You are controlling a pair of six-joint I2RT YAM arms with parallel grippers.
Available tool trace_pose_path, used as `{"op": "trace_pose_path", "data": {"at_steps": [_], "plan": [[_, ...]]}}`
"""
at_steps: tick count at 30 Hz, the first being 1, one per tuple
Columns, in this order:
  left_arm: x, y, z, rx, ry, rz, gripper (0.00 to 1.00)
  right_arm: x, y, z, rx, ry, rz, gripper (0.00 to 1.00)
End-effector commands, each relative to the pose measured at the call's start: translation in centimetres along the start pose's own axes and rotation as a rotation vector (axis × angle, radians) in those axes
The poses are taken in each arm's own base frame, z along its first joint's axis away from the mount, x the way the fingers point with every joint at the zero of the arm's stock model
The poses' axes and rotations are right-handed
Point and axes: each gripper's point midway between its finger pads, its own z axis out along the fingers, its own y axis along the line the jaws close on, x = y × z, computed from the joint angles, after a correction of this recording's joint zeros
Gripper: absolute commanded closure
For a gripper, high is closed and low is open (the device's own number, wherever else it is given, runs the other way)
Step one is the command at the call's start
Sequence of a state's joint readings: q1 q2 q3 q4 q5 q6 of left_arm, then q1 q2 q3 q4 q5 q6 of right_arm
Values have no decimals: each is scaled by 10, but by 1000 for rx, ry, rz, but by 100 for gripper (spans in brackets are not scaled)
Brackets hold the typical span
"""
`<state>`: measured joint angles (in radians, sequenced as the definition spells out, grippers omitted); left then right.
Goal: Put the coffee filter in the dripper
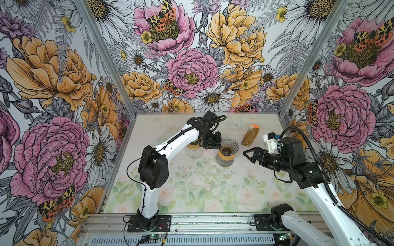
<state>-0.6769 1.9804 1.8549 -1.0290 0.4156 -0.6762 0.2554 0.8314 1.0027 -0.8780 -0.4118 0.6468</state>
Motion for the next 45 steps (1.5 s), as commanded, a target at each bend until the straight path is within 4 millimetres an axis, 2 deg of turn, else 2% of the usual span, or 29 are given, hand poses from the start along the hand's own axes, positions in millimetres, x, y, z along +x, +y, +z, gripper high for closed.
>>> {"op": "trace_pose_path", "data": {"at_steps": [1, 22, 26, 31, 38, 43, 45], "plan": [[-3, -2, 2, -4, -15, 32, 90, -5, -2, -2, 8, -29, 1, 1], [1, 9, 6, -38, -13, 16, 85, -6, -2, 1, 13, -19, -2, 1], [0, 6, 2, -31, -23, 15, 78, -7, -1, 1, 13, -22, -7, 1], [-5, -9, -12, 17, -43, 37, 64, -12, -3, 2, 31, -34, -8, 1], [-9, -23, -35, 38, -104, 79, 59, -28, -4, 0, 54, -93, 17, 1], [-7, -36, -66, 30, -204, 161, 54, -45, -14, -8, 125, -175, 45, 1], [-4, -46, -87, 51, -258, 204, 51, -50, -17, -7, 143, -189, 32, 1]]}}
